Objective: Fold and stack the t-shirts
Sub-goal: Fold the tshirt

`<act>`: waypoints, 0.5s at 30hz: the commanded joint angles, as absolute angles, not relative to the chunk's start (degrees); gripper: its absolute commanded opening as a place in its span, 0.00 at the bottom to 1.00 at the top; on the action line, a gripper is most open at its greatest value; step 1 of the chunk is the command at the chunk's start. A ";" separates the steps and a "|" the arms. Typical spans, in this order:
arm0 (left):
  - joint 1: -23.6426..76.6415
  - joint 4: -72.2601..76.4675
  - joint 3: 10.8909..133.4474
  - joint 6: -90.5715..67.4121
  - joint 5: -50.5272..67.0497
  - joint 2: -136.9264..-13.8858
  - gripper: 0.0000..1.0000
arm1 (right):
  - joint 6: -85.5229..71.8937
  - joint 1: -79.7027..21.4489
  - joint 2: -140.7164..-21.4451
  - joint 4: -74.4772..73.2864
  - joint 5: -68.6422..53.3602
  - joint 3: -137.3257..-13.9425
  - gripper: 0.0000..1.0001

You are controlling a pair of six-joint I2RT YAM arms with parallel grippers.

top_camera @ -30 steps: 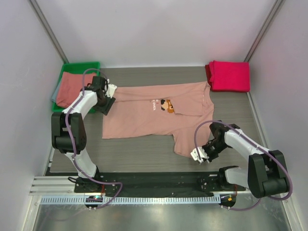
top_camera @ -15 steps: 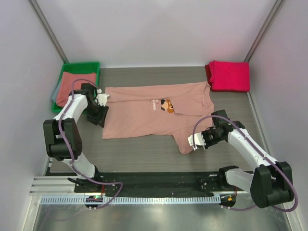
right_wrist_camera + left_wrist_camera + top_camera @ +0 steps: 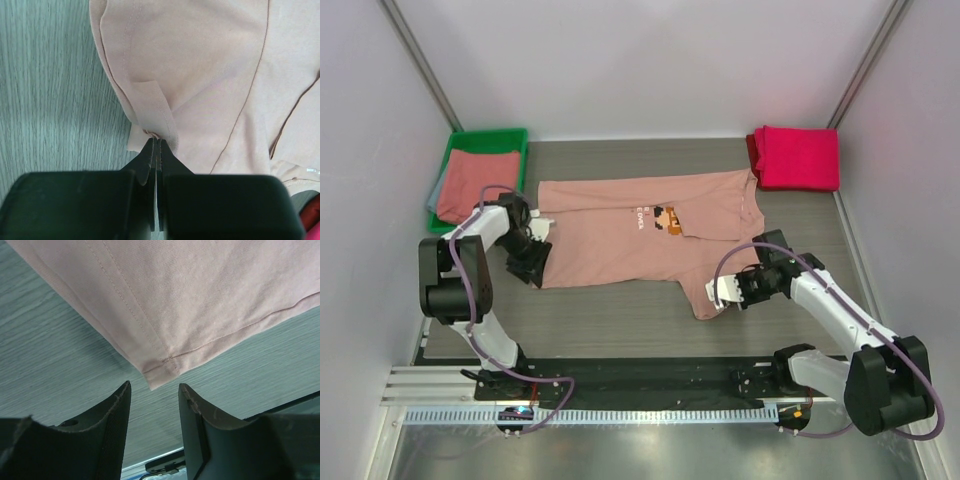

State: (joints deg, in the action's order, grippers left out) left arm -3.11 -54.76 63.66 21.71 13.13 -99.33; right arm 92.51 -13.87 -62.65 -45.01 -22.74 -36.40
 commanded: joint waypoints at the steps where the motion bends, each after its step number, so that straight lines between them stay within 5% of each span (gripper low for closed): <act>1: -3.08 -53.18 62.49 22.15 14.06 -100.19 0.44 | 90.35 -14.76 -63.46 -42.98 -21.71 -36.74 0.01; 8: -3.08 -51.51 62.05 22.24 13.45 -101.60 0.41 | 88.68 -15.56 -64.07 -42.19 -21.18 -37.00 0.01; 15: -3.08 -52.29 63.37 22.59 15.29 -103.45 0.18 | 87.19 -15.73 -62.76 -42.19 -19.61 -36.12 0.01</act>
